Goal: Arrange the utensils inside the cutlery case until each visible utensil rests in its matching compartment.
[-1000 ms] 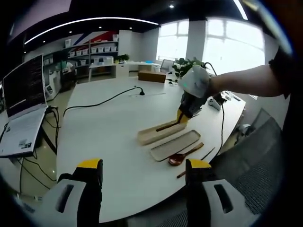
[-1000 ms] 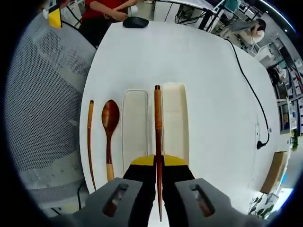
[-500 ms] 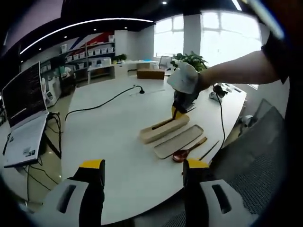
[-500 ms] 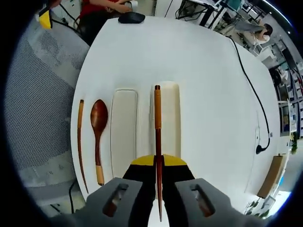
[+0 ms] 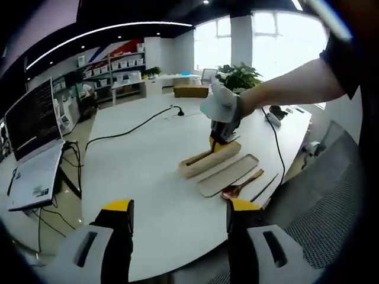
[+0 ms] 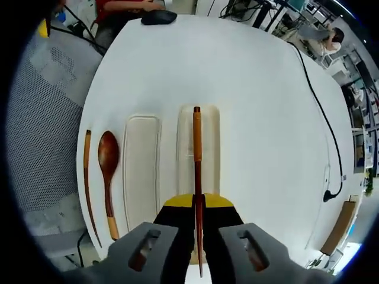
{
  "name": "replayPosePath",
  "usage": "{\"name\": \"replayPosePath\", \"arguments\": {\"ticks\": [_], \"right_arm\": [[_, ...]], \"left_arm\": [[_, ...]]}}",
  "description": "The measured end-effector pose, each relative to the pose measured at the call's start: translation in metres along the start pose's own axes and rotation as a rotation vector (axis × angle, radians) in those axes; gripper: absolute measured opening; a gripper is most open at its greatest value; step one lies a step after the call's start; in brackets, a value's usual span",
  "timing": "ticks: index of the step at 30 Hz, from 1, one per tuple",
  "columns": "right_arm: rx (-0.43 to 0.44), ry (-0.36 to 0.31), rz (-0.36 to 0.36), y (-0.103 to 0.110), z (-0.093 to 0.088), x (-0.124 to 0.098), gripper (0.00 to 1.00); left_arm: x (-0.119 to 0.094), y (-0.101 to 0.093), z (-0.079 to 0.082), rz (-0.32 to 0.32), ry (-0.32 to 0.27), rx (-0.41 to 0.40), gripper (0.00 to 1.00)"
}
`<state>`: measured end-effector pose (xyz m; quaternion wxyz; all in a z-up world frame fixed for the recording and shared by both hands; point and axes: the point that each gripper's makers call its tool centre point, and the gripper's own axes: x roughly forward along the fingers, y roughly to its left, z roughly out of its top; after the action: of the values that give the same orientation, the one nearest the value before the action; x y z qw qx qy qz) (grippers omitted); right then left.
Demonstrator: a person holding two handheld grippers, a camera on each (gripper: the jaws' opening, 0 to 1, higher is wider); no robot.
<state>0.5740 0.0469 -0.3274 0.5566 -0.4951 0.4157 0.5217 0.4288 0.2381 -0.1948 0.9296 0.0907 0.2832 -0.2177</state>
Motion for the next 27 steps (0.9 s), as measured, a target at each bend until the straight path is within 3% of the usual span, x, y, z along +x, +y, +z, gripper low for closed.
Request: {"name": "replayPosePath", "arguments": {"ticks": [27], "right_arm": [[0.031,0.003,0.034,0.003,-0.004,0.023,0.00]], "left_arm": [[0.000,-0.003,-0.002,-0.019,0.011,-0.021,0.65]]}}
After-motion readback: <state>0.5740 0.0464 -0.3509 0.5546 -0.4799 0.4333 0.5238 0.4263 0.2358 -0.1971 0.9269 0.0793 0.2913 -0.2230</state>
